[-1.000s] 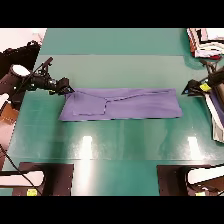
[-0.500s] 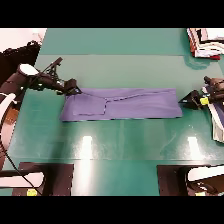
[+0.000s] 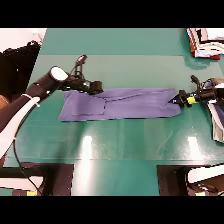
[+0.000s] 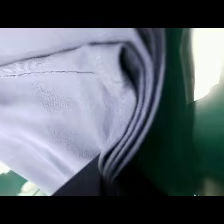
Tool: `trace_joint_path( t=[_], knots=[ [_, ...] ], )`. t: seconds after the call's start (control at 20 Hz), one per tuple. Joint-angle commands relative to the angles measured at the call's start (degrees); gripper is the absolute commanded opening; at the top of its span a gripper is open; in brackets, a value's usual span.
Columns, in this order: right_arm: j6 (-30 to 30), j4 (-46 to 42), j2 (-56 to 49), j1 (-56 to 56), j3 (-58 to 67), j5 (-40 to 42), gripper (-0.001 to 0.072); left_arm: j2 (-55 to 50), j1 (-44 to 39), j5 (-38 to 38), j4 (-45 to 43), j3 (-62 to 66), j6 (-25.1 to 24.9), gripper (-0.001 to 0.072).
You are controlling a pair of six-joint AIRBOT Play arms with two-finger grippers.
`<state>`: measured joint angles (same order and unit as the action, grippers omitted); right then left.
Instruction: Fold the shirts.
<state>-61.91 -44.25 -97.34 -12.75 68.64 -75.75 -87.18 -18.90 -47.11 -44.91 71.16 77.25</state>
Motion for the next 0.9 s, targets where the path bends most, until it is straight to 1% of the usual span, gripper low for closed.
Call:
trace_joint_path(
  t=[0.0, 0.1, 0.25, 0.35, 0.5, 0.7, 0.85],
  knots=[
    [0.68, 2.89, 6.12, 1.29, 0.96, -2.01, 0.0018, -5.20, -4.83, -1.05, -0.02, 5.22, 0.81, 0.0024],
    [-0.52, 5.68, 10.58, 2.71, 4.57, -4.17, 0.0017, -9.77, -7.52, -2.62, -0.04, 9.94, 0.85, 0.0024],
    [-6.82, 5.70, 15.02, 6.97, 12.96, -4.39, 0.0017, -15.39, -10.75, -2.86, -0.09, 15.43, 3.17, 0.0024],
    [-9.20, 5.73, 16.37, 10.82, 18.49, -4.87, 0.0017, -18.45, -12.09, -4.59, -0.48, 17.77, 3.45, 0.0024],
    [-11.34, 5.70, 15.85, 17.07, 26.25, -5.75, 0.0018, -20.39, -12.55, -5.33, -0.68, 18.01, 3.91, 0.0024],
    [-11.78, 5.68, 11.61, 25.22, 34.80, -7.30, 0.0017, -20.44, -12.52, -2.34, 0.35, 18.01, 3.91, 0.0024],
    [-11.78, 5.55, 7.78, 29.92, 39.54, -7.93, 0.0017, -20.44, -12.33, -1.88, 0.33, 18.01, 3.76, 0.0025]
  ],
)
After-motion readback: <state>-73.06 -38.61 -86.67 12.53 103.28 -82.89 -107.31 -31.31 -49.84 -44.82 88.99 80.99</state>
